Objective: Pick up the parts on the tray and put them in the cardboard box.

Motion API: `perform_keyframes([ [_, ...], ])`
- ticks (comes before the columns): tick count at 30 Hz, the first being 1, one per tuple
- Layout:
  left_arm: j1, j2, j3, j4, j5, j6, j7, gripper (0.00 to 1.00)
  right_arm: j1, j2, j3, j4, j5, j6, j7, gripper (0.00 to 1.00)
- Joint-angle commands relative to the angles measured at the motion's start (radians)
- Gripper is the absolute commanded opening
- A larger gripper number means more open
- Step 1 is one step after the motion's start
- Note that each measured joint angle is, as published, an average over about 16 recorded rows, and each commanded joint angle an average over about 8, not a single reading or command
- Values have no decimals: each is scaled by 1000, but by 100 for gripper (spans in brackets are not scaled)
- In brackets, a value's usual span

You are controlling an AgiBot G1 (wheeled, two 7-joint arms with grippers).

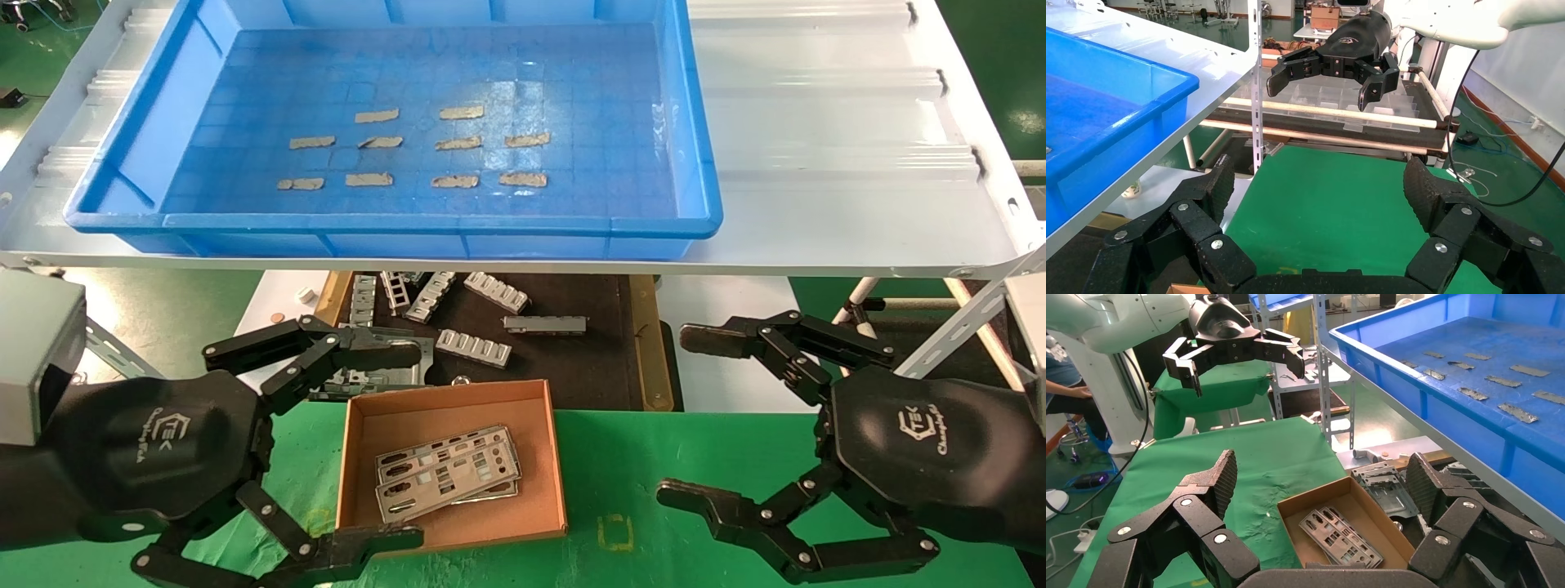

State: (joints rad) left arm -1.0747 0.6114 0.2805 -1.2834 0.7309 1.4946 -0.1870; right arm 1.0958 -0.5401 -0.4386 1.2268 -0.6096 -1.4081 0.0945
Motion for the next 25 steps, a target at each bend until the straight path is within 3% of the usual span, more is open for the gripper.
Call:
perform_keyframes([
  [1, 0, 0, 0, 0, 0, 0, 0, 100, 0, 0, 0, 0, 0, 0, 0, 100],
  [25, 0, 0, 0, 0, 0, 0, 0, 100, 0, 0, 0, 0, 0, 0, 0, 100],
])
